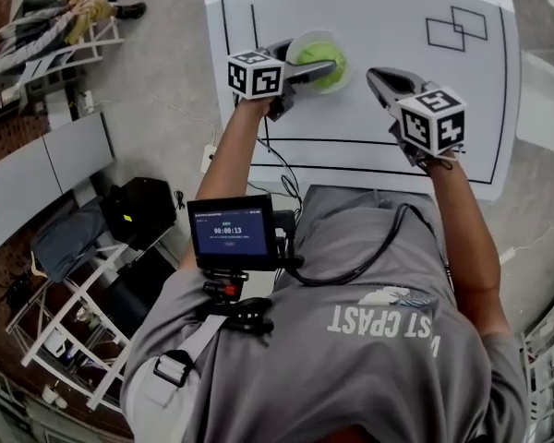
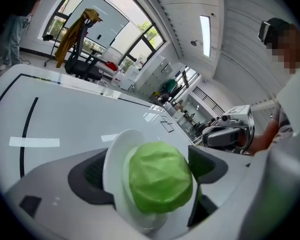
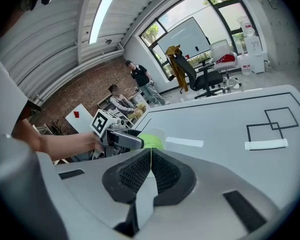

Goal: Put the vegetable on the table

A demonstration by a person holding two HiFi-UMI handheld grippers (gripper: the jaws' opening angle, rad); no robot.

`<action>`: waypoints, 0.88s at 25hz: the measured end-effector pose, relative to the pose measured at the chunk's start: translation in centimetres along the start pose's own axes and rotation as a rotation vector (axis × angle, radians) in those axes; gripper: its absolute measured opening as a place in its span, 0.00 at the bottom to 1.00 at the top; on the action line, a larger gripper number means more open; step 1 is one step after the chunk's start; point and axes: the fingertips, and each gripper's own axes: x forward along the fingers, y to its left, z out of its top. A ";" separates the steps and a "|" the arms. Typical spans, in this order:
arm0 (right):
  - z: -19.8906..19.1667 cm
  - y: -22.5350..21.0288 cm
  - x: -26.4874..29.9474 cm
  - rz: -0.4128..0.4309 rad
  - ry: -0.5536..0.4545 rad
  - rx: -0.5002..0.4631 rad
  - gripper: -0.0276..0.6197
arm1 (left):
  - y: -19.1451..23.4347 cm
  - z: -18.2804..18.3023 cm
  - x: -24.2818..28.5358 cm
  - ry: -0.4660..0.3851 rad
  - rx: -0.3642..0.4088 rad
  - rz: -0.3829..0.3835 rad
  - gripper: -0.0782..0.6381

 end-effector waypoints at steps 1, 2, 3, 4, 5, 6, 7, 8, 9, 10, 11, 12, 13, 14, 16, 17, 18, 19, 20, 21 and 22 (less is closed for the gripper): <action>0.5 -0.2 -0.4 -0.006 -0.006 0.000 0.05 | 0.2 0.6 0.2 -0.004 0.004 0.000 0.74; 1.1 -0.4 -0.7 -0.010 -0.011 -0.001 0.05 | 0.3 1.2 0.2 -0.010 0.008 0.003 0.74; 1.4 -0.5 -0.8 -0.010 -0.013 -0.004 0.05 | 0.4 1.5 0.1 -0.016 0.008 0.008 0.74; 1.4 -0.5 -0.8 -0.007 -0.011 -0.006 0.05 | 0.6 1.6 -0.1 -0.020 0.006 0.018 0.74; 1.2 -0.5 -0.6 -0.005 -0.008 -0.009 0.05 | 0.9 1.5 -0.4 -0.023 0.004 0.029 0.74; 1.0 -0.4 -0.4 -0.003 -0.004 -0.010 0.05 | 1.3 1.3 -0.7 -0.025 0.004 0.042 0.74; 0.8 -0.4 -0.2 -0.002 -0.001 -0.012 0.05 | 1.6 1.2 -0.9 -0.027 0.006 0.055 0.74; 0.7 -0.4 -0.1 0.000 0.001 -0.014 0.05 | 2.0 1.2 -1.1 -0.028 0.010 0.068 0.74; 0.8 -0.5 0.0 0.001 0.002 -0.017 0.05 | 2.4 1.2 -1.2 -0.030 0.013 0.081 0.75; 0.9 -0.5 0.1 0.004 0.002 -0.022 0.05 | 2.7 1.3 -1.4 -0.032 0.018 0.094 0.75; 1.1 -0.4 0.2 0.007 0.001 -0.027 0.05 | 3.1 1.5 -1.5 -0.035 0.023 0.107 0.75; 1.2 -0.4 0.3 0.010 0.000 -0.034 0.05 | 3.5 1.6 -1.7 -0.037 0.031 0.121 0.75; 1.4 -0.3 0.3 0.012 -0.002 -0.040 0.05 | 3.8 1.8 -1.9 -0.039 0.041 0.139 0.75; 1.6 -0.2 0.4 0.015 -0.002 -0.046 0.05 | 4.3 2.0 -2.1 -0.042 0.055 0.161 0.76; 1.7 -0.2 0.5 0.019 0.000 -0.056 0.05 | 5.3 2.3 -2.6 -0.051 0.077 0.206 0.77; 1.8 -0.1 0.6 0.019 0.001 -0.060 0.05 | 5.9 2.4 -2.8 -0.059 0.077 0.221 0.77; 1.8 -0.1 0.6 0.020 0.003 -0.064 0.05 | 6.4 2.5 -3.0 -0.069 0.071 0.232 0.77; 1.8 -0.1 0.6 0.020 0.004 -0.067 0.05 | 7.0 2.6 -3.2 -0.079 0.065 0.245 0.77; 1.8 -0.1 0.6 0.021 0.004 -0.070 0.05 | 7.5 2.8 -3.6 -0.086 0.067 0.264 0.77; 1.9 -0.1 0.6 0.023 0.004 -0.073 0.05 | 8.0 2.9 -3.9 -0.089 0.081 0.288 0.77; 1.9 0.0 0.6 0.025 0.005 -0.075 0.05 | 8.4 3.1 -4.3 -0.088 0.103 0.314 0.77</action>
